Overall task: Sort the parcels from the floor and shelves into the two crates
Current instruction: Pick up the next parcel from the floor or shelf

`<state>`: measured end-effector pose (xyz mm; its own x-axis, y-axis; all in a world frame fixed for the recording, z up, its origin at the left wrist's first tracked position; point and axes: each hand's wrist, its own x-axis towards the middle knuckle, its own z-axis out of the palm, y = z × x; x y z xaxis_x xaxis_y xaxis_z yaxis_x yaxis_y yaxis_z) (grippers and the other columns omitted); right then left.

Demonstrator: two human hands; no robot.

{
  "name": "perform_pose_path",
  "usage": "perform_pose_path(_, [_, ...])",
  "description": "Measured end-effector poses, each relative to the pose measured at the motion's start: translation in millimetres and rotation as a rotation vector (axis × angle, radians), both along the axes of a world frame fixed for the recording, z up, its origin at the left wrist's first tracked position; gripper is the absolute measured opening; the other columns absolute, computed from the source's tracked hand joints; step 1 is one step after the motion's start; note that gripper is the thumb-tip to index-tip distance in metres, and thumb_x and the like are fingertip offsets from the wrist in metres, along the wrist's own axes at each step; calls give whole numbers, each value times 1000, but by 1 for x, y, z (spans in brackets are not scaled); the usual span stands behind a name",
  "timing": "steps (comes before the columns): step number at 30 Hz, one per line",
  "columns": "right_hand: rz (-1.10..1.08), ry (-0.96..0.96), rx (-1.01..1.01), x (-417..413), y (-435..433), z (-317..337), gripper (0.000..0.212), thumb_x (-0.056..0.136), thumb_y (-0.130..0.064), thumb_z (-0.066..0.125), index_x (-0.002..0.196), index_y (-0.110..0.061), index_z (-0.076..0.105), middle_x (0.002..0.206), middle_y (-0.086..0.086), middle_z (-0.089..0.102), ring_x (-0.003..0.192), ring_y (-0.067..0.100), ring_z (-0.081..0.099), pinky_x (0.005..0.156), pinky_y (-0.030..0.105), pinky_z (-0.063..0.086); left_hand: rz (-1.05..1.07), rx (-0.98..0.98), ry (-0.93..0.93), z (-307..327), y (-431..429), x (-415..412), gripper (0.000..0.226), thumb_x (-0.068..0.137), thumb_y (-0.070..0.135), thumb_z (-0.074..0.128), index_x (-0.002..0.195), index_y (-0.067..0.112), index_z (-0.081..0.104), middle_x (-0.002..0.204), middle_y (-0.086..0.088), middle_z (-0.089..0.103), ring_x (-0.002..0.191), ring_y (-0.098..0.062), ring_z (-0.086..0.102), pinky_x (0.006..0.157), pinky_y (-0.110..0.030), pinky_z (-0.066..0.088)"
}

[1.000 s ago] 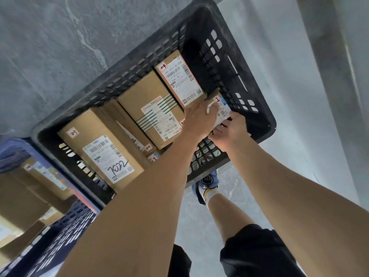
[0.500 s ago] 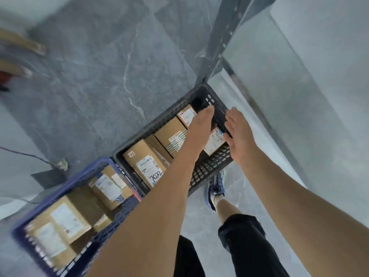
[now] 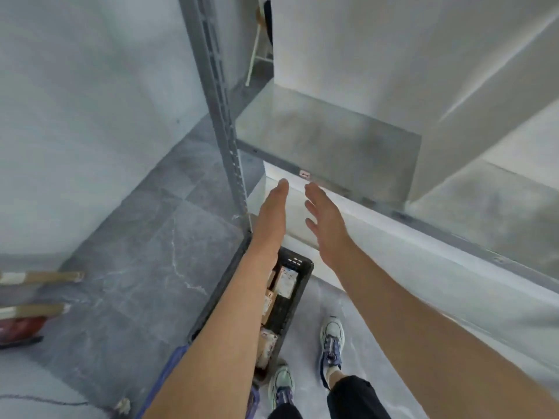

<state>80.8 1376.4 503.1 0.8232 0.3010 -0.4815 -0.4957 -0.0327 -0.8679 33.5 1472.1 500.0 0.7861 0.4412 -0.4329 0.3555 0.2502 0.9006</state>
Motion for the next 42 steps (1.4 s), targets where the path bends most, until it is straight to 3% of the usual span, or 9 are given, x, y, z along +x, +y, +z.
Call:
perform_pose_path(5, [-142, -52, 38, -4, -71, 69, 42, 107, -49, 50, 145, -32, 50, 154, -10, 49, 145, 13, 44, 125, 41, 30, -205, 59, -45, 67, -67, 7, 78, 84, 80, 38, 149, 38, 49, 154, 15, 47, 144, -10, 41, 123, -52, 25])
perform_pose_path(12, [-389, -135, 84, -18, -228, 136, 60, 104, -58, 50, 156, -28, 46, 150, -12, 51, 143, 12, 48, 124, 42, 34, -391, 7, -71, 129, -190, 13, 54, 104, 57, 41, 145, 25, 53, 146, 8, 56, 134, -11, 50, 119, -48, 34])
perform_pose_path(16, [-581, -193, 80, -46, -340, 158, 61, 102, -62, 52, 154, -30, 49, 149, -9, 53, 141, 15, 49, 123, 44, 36, -544, 47, -105, 152, -289, 7, 55, 102, 61, 42, 141, 26, 57, 143, 11, 58, 130, -9, 54, 115, -47, 38])
perform_pose_path(21, [-804, -231, 47, -106, -491, 174, 58, 104, -57, 50, 153, -26, 51, 138, -9, 57, 138, 16, 51, 122, 44, 38, -737, 36, -130, 168, -434, -13, 48, 100, 61, 45, 128, 27, 64, 133, 10, 65, 123, -8, 59, 108, -45, 43])
perform_pose_path(28, [-1150, -246, 17, -229, -674, 170, 54, 104, -57, 51, 150, -28, 52, 144, -9, 54, 137, 15, 51, 120, 45, 39, -1107, 19, -143, 168, -636, -90, 47, 100, 59, 47, 129, 26, 64, 131, 9, 65, 120, -9, 60, 104, -43, 46])
perform_pose_path(32, [-1312, -206, 11, -302, -742, 164, 70, 93, -70, 57, 152, -32, 52, 150, -10, 54, 139, 16, 51, 121, 45, 38, -1310, 24, -106, 159, -721, -144, 45, 100, 59, 48, 127, 27, 64, 129, 9, 65, 120, -10, 61, 103, -43, 48])
perform_pose_path(35, [-1436, -170, -3, -349, -781, 159, 45, 100, -61, 53, 133, -33, 63, 138, -9, 59, 128, 12, 57, 115, 41, 43, -1450, 31, -79, 153, -776, -181, 37, 101, 55, 49, 117, 27, 67, 125, 9, 67, 117, -11, 62, 100, -42, 48])
perform_pose_path(37, [-1522, -135, -37, -375, -804, 149, 37, 100, -60, 52, 119, -33, 66, 126, -10, 60, 129, 19, 58, 114, 47, 44, -1532, 24, -54, 146, -809, -203, 30, 101, 50, 50, 104, 25, 67, 112, 10, 68, 108, -11, 64, 93, -39, 48])
perform_pose_path(42, [-1707, -67, -13, -431, -845, 128, 60, 104, -59, 49, 154, -25, 47, 153, -5, 49, 137, 18, 50, 119, 47, 38, -1740, 53, 6, 115, -891, -247, 40, 99, 52, 55, 122, 22, 67, 119, 5, 69, 111, -13, 65, 91, -41, 47])
